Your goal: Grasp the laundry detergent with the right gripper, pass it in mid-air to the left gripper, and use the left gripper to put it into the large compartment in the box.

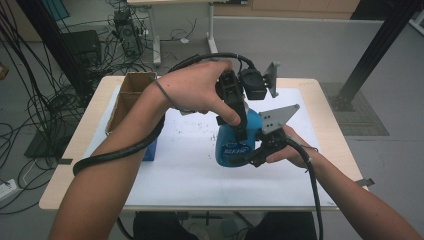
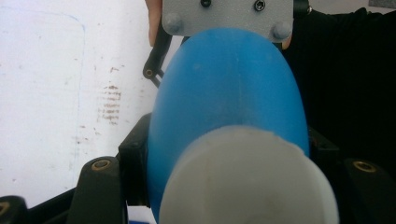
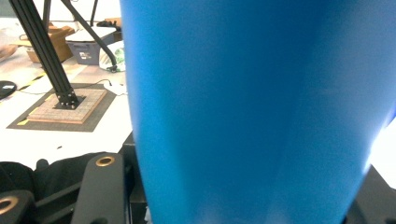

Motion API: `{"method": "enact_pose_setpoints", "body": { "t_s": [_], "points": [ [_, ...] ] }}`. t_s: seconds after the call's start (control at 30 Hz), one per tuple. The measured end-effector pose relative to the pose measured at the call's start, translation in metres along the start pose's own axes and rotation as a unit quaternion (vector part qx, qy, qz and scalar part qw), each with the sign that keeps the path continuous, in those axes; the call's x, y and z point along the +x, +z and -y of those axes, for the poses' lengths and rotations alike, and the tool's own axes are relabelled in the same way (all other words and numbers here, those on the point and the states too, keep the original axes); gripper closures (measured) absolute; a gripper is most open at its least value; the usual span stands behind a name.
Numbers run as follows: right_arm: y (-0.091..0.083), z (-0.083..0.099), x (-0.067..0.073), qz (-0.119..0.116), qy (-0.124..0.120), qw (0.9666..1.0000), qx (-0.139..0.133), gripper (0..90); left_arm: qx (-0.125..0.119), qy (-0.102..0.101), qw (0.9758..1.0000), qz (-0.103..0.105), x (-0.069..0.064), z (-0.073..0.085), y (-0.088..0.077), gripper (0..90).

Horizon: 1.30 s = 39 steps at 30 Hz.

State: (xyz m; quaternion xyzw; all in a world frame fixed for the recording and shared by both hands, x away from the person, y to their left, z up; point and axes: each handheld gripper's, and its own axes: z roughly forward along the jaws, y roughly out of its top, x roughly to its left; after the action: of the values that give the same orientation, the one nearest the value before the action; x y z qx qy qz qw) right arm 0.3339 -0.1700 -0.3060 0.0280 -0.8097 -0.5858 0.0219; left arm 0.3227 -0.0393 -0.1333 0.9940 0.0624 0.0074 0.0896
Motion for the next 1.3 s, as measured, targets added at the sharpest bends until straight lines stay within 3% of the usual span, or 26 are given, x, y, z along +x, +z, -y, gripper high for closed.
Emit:
{"method": "enact_pose_setpoints", "body": {
  "t_s": [1.0,1.3],
  "points": [
    [0.0011,0.0065,-0.0024,-0.008,0.009,0.9996,-0.024,39.5,0.008,-0.007,0.9999,-0.002,0.0008,-0.0063,0.002,37.7],
    [-0.0032,0.0091,-0.0044,0.001,0.032,0.9988,-0.037,13.4,0.014,-0.015,0.9997,-0.01,0.0023,-0.0042,0.0044,37.7]
  ]
}}
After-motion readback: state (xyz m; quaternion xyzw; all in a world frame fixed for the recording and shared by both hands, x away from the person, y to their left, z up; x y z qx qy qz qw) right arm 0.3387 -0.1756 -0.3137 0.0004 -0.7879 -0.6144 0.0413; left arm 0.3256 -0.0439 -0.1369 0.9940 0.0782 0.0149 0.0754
